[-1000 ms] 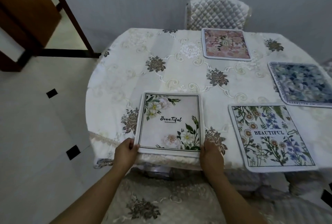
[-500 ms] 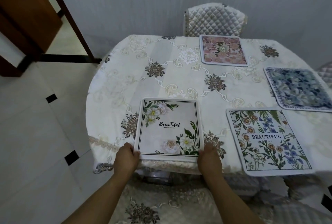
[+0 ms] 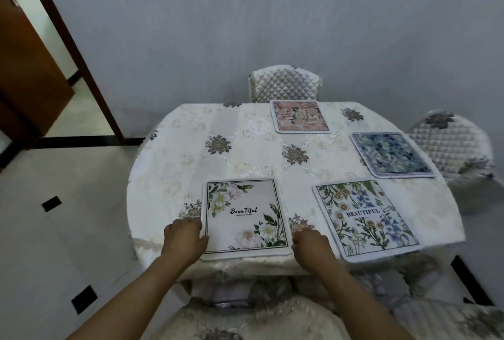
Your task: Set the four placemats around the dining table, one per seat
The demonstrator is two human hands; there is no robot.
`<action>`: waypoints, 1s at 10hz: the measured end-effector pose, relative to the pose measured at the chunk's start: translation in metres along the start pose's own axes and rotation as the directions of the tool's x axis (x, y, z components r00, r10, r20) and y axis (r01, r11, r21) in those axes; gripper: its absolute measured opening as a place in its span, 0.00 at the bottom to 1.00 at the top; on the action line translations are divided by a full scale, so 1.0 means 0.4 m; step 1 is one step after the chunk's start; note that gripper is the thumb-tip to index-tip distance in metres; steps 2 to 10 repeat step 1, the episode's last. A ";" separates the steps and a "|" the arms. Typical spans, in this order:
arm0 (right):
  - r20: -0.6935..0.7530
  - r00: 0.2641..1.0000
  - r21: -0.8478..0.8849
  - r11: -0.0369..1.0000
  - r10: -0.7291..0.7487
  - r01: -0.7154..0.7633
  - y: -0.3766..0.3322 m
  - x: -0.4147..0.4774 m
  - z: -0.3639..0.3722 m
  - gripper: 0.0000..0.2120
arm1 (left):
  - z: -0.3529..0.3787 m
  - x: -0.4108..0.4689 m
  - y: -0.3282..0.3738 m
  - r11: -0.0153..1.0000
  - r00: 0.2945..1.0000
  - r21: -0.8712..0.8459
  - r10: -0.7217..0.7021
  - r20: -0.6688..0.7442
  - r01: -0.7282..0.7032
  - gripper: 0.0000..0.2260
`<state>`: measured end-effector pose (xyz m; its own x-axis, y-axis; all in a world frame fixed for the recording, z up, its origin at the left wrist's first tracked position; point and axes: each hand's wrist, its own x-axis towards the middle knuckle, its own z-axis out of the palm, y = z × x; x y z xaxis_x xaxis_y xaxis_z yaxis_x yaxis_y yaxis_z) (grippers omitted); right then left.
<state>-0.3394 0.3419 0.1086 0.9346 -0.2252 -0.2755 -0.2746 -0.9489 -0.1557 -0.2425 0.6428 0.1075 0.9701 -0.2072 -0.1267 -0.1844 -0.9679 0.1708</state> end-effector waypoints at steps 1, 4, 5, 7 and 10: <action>-0.033 0.999 0.002 1.000 0.007 -0.007 0.002 -0.063 -0.048 0.08 | -0.066 -0.024 -0.010 1.000 1.000 -0.017 0.010 -0.021 -0.011 0.13; -0.033 0.999 0.002 1.000 0.007 -0.007 0.002 -0.063 -0.048 0.08 | -0.066 -0.024 -0.010 1.000 1.000 -0.017 0.010 -0.021 -0.011 0.13; -0.033 0.999 0.002 1.000 0.007 -0.007 0.002 -0.063 -0.048 0.08 | -0.066 -0.024 -0.010 1.000 1.000 -0.017 0.010 -0.021 -0.011 0.13; -0.033 0.999 0.002 1.000 0.007 -0.007 0.002 -0.063 -0.048 0.08 | -0.066 -0.024 -0.010 1.000 1.000 -0.017 0.010 -0.021 -0.011 0.13; -0.033 0.999 0.002 1.000 0.007 -0.007 0.002 -0.063 -0.048 0.08 | -0.066 -0.024 -0.010 1.000 1.000 -0.017 0.010 -0.021 -0.011 0.13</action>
